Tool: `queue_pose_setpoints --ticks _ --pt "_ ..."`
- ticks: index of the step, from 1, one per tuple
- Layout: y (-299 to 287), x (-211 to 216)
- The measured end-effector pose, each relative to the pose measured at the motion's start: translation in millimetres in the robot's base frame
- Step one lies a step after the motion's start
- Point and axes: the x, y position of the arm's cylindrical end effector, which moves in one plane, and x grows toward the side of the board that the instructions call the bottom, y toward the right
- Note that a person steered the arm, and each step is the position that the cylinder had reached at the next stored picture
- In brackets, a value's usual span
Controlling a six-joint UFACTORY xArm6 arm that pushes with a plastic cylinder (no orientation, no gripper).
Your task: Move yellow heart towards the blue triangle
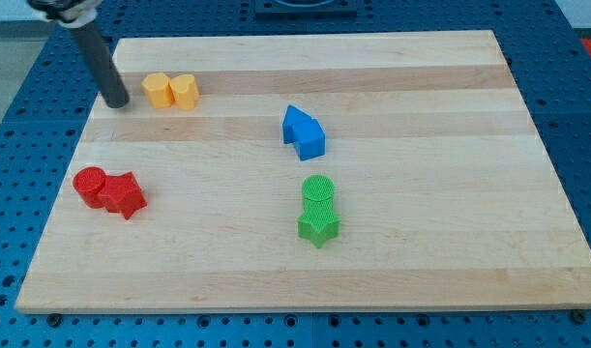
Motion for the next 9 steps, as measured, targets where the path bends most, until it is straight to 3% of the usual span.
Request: queue_pose_setpoints --ticks 2,5,7,9 --pt "81 0" --pt "89 -30" --pt "198 -27" --pt "200 -44"
